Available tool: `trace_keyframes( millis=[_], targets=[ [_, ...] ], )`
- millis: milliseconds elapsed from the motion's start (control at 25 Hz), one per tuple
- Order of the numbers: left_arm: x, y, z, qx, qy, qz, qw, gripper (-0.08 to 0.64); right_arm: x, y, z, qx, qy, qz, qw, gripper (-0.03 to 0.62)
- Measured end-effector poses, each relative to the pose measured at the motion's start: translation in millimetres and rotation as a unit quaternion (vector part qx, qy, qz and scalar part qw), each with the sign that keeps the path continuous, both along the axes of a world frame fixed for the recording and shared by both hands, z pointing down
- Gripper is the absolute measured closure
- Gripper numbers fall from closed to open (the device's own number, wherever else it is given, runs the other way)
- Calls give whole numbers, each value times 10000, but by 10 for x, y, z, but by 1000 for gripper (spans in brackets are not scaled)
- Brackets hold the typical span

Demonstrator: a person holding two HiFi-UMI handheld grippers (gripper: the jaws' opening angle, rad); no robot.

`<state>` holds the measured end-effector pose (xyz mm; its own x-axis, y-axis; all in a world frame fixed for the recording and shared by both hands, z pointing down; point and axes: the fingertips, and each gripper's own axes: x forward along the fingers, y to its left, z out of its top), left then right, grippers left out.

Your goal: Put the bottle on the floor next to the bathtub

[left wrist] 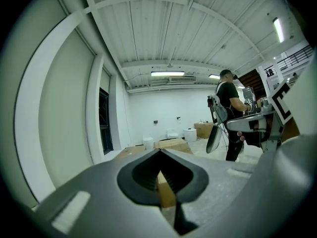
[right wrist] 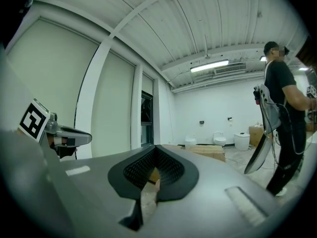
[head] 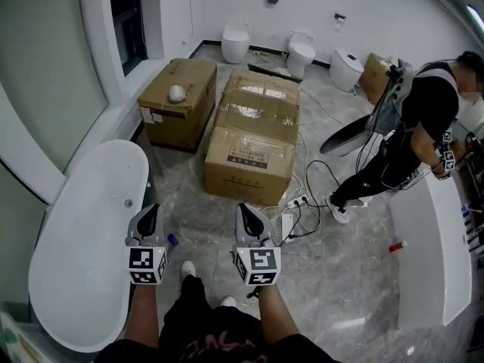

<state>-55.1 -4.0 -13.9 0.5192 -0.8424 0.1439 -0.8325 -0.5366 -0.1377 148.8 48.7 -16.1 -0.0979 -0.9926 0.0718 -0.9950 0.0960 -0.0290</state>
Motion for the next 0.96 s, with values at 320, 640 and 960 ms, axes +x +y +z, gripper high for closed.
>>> trace_keyframes(
  millis=[320,640,960],
  targets=[
    [-72,14,-67,10,124,-100,9999,560,-21,17,-4,22,-36,-86,10000,569],
    [-61,60,-95,55,58,-87,9999,559,-77,3,-33,49,-27,-177,9998,568],
    [-23,87,-149,69,98,-37,9999,557,-113,9,-91,82,62,-229,9997,569]
  ],
)
